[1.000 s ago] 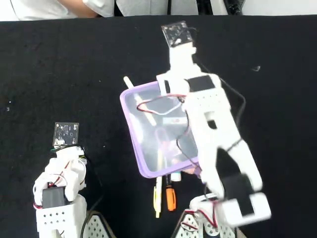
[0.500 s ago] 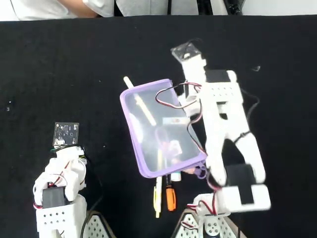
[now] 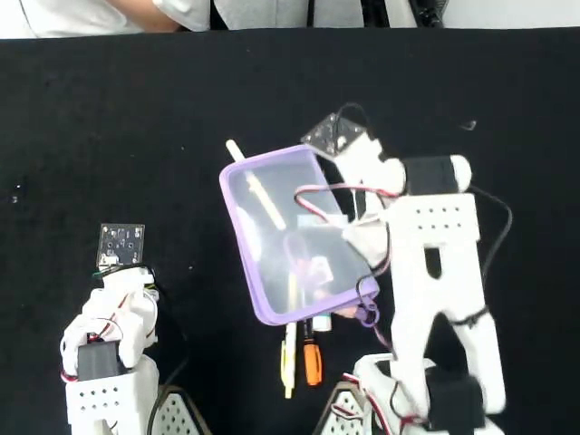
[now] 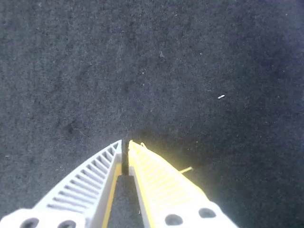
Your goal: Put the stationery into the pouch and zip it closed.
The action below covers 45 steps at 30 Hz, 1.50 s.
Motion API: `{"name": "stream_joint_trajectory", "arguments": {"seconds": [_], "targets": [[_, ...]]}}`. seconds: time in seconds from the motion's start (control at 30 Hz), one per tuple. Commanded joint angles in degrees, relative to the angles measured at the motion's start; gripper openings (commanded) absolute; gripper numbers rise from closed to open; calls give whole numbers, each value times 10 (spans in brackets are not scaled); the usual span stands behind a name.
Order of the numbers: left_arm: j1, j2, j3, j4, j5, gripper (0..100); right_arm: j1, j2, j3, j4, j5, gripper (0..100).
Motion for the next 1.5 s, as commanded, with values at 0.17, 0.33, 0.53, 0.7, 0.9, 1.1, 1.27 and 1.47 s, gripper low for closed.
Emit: {"name": "stream_joint_trajectory", "arguments": {"seconds": [0.17,0.33,0.53,0.7,0.9,1.1,1.27,1.47], "targets": [[-5,-1,14,1,4,30,5,-119,150,0,6,205],[-5,-1,14,1,4,30,-25,-176,234,0,6,205],[-5,-1,14,1,4,30,-64,-245,294,-39,1,205],[-5,-1,14,1,4,30,-62,-250,351,-90,0,204],[-5,-1,14,1,4,30,-13,-250,357,-112,-4,204],[-5,-1,14,1,4,30,48,-251,361,-115,17,204],[-5,-1,14,1,4,30,76,-255,357,-95,56,204],[-5,-1,14,1,4,30,75,-254,380,-111,66,208]]}}
